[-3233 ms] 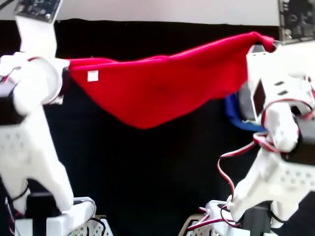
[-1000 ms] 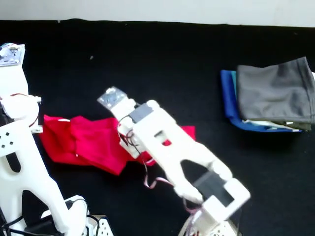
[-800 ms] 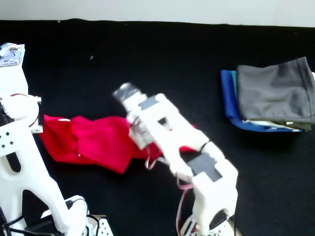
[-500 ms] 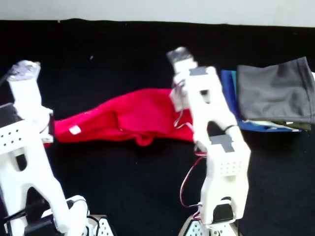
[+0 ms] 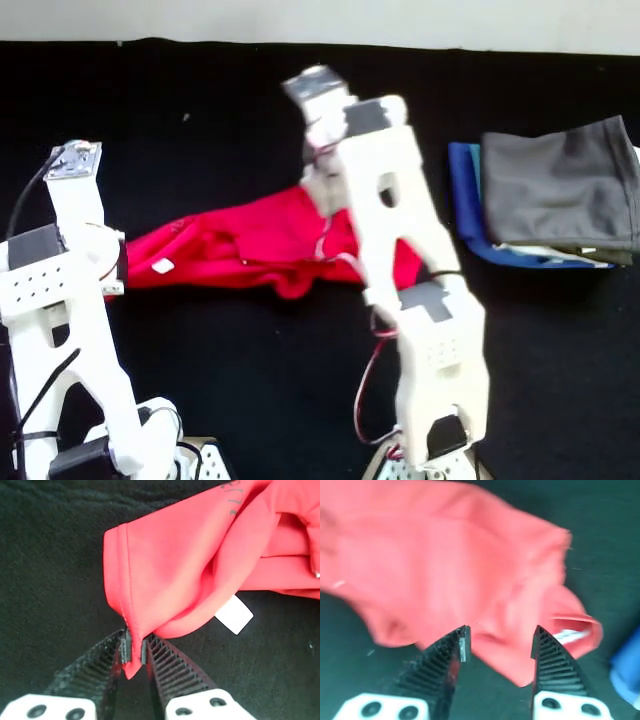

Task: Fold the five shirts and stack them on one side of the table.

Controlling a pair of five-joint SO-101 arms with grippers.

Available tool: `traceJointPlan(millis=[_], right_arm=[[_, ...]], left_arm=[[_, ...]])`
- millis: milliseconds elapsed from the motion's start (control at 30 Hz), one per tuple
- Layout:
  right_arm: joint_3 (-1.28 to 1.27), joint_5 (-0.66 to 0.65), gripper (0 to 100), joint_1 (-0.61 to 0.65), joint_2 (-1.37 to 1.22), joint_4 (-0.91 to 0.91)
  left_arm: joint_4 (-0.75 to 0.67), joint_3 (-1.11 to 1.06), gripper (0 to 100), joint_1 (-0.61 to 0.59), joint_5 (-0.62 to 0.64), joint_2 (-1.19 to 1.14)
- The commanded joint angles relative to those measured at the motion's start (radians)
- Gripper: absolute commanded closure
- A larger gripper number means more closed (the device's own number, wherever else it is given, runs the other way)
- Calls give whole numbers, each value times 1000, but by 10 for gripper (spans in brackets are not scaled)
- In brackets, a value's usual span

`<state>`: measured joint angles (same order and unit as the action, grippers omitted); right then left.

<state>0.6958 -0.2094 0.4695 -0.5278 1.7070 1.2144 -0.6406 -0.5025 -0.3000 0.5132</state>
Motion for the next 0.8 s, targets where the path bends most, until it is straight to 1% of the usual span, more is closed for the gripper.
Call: traceJointPlan(millis=[0,133,367,500,633,767], right_arm=[[-27,-11,796,99,42,-4],[-62,-11,796,116,-42,-41],[-62,-11,796,97,-177,-16],[-67,-11,796,96,-191,-8],[-62,-11,796,79,-189,48],[-71,-15,796,31,-197,53]], left_arm=[[-17,7,992,18,-2,13],[-17,7,992,15,-2,13],[-17,7,992,13,-3,13],[-17,7,992,13,-3,13],[-17,7,992,13,-3,13],[-17,7,992,18,-2,13]])
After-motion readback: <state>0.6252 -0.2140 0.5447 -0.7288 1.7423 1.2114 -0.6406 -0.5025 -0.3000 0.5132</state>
